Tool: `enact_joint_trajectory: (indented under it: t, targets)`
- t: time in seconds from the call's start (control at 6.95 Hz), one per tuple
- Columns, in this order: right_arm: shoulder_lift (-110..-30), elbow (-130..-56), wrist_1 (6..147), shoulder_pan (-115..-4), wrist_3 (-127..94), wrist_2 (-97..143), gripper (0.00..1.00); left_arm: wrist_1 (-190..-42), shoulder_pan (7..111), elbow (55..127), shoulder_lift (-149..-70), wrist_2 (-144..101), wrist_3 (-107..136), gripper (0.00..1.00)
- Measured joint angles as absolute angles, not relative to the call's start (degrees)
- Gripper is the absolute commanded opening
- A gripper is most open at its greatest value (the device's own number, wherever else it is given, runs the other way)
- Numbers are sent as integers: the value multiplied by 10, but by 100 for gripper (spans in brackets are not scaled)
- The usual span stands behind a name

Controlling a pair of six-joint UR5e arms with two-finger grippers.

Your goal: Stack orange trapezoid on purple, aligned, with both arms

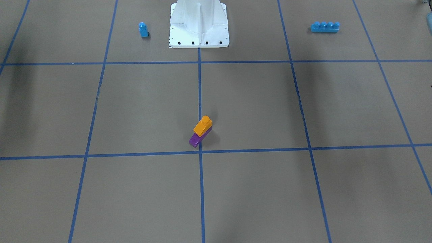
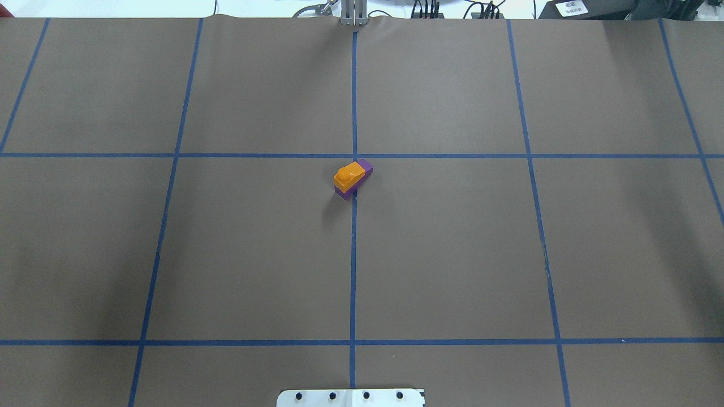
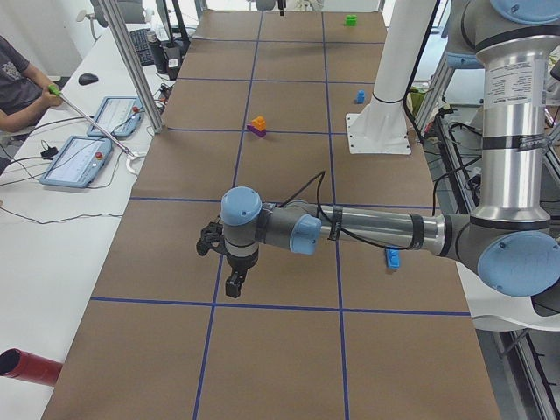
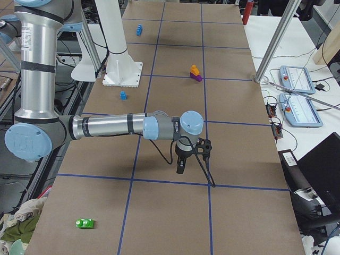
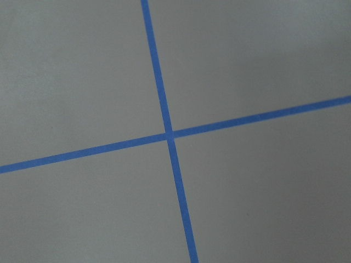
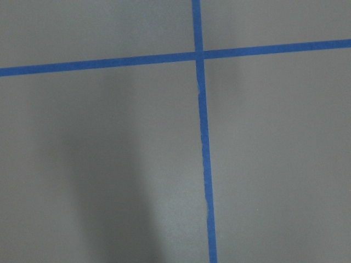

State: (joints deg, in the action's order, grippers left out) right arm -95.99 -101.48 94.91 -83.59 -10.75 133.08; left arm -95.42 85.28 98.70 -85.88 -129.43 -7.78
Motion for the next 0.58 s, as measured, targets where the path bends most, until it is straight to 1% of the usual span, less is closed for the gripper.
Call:
enact_joint_trajectory:
  t: [0.29, 0.58]
  targets:
    - [-961, -1000, 949, -848, -76, 1328, 100, -900, 877, 996, -855, -1289, -131, 100]
    - [-955, -972, 950, -879, -19, 1334, 100, -887, 882, 993, -854, -1291, -134, 100]
